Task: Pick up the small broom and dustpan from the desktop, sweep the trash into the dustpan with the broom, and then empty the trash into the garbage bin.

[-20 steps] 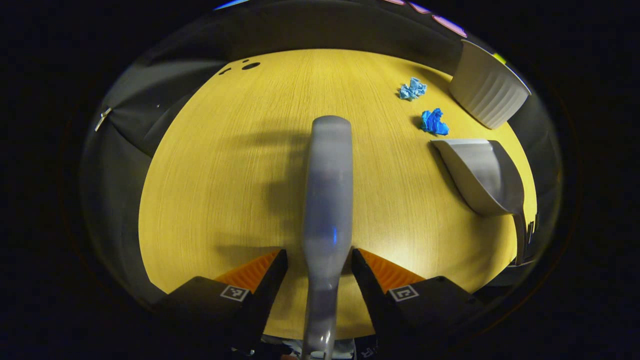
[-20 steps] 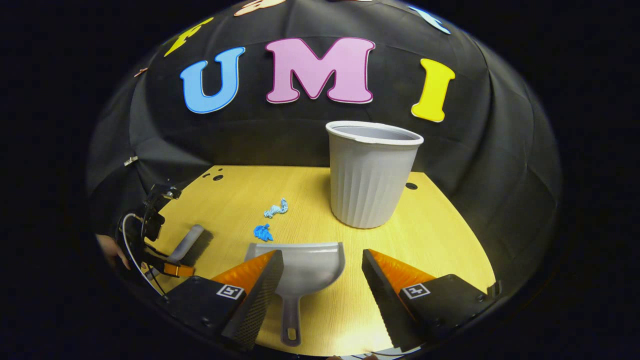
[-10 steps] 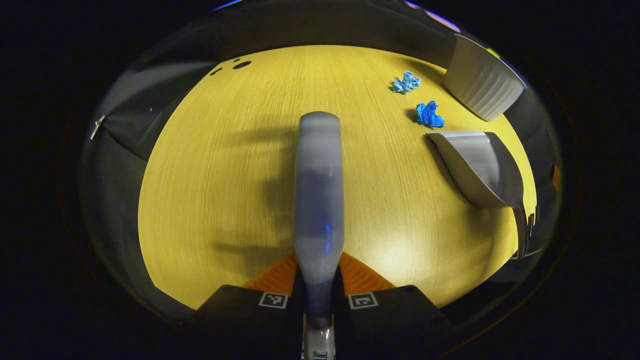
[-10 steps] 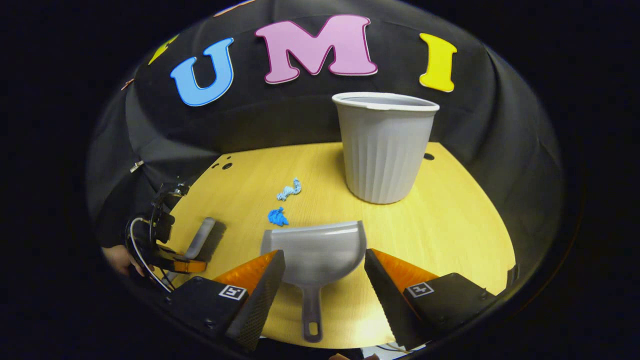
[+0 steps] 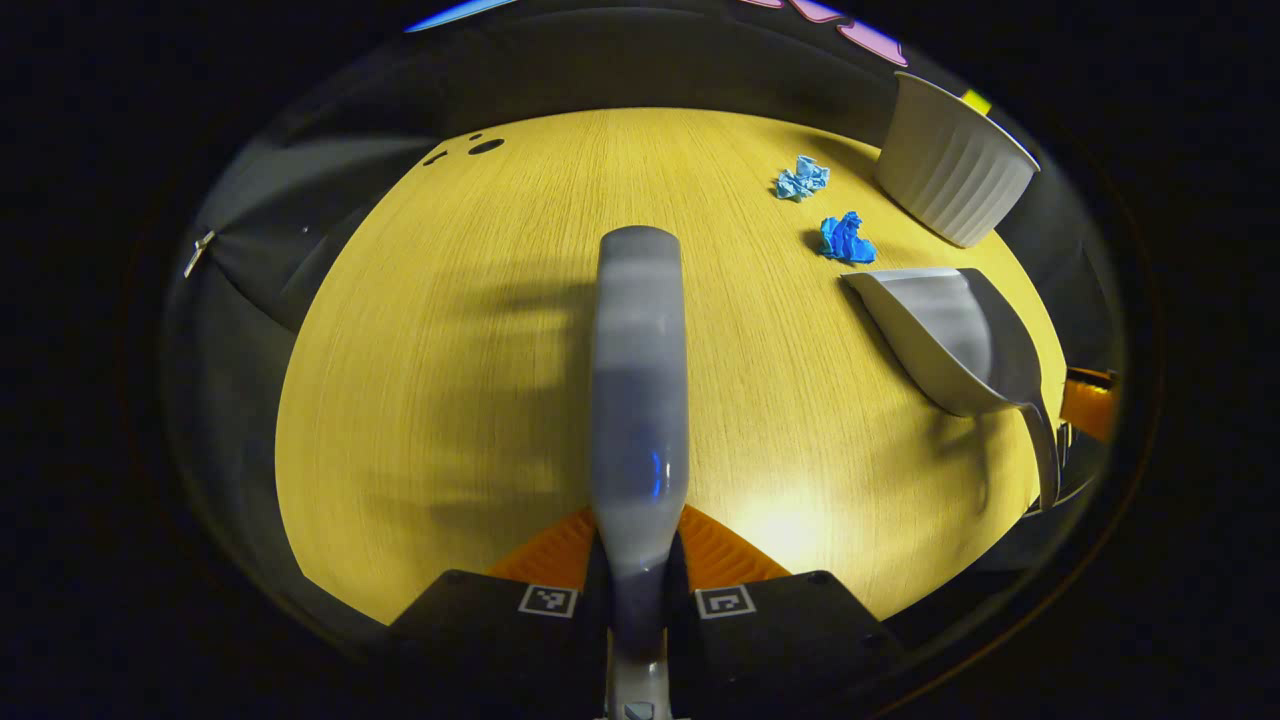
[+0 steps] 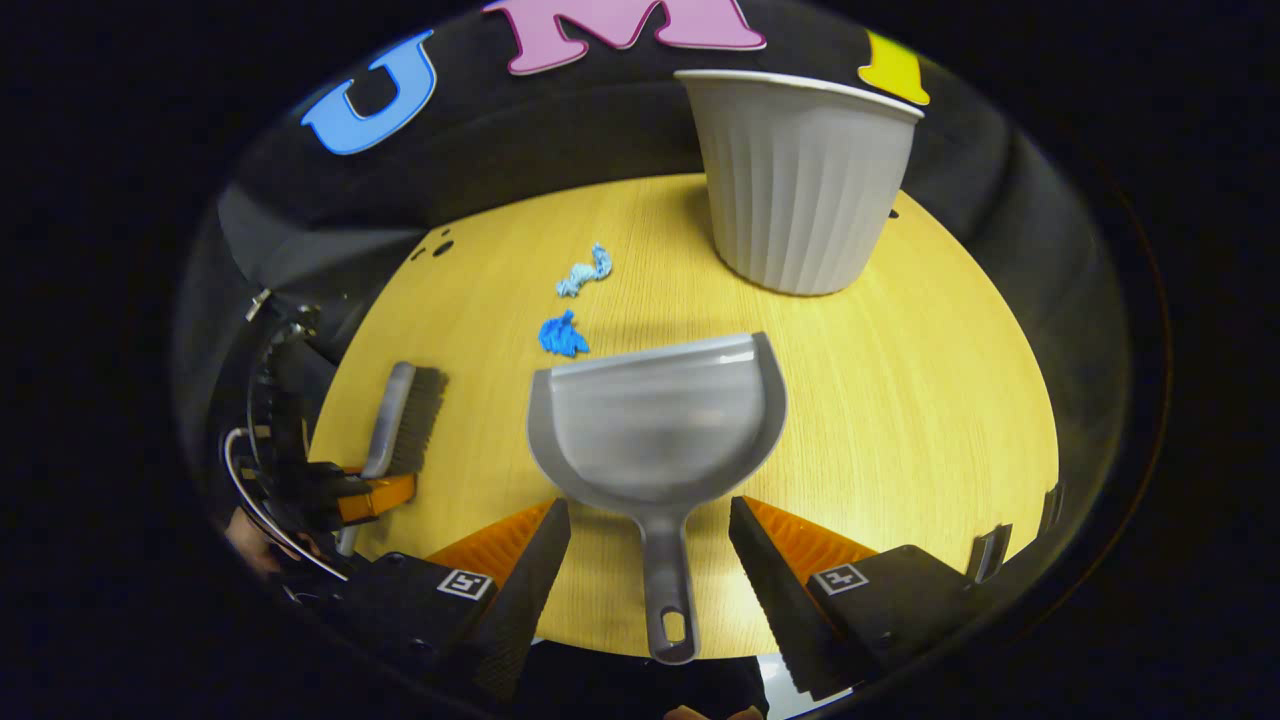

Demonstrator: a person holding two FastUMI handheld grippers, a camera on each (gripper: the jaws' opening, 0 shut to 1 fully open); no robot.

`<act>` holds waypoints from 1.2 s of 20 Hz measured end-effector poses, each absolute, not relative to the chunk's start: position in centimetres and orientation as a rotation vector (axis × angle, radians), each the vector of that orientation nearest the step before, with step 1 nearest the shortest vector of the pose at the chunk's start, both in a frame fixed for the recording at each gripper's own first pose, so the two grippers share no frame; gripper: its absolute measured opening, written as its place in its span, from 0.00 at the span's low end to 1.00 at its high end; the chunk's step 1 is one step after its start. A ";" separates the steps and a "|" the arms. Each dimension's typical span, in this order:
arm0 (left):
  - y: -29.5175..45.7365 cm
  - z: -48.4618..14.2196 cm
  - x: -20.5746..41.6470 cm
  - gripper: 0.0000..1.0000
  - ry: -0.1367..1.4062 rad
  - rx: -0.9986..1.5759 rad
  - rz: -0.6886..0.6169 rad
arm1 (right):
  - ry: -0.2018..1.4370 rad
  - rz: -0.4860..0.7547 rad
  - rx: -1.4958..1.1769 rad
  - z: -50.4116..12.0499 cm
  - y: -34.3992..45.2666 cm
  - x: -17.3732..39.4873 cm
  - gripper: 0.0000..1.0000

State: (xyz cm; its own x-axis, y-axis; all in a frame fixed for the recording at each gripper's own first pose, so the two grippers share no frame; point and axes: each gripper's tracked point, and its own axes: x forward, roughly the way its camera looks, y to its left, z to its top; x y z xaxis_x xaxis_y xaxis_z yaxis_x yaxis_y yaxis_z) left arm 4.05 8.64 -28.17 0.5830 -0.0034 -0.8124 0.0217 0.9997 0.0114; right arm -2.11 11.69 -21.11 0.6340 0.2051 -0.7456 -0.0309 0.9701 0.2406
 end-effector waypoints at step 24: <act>10.8 -25.3 8.6 0.27 0.981 0.066 0.022 | 1.120 0.233 0.068 -28.0 12.8 -0.8 0.36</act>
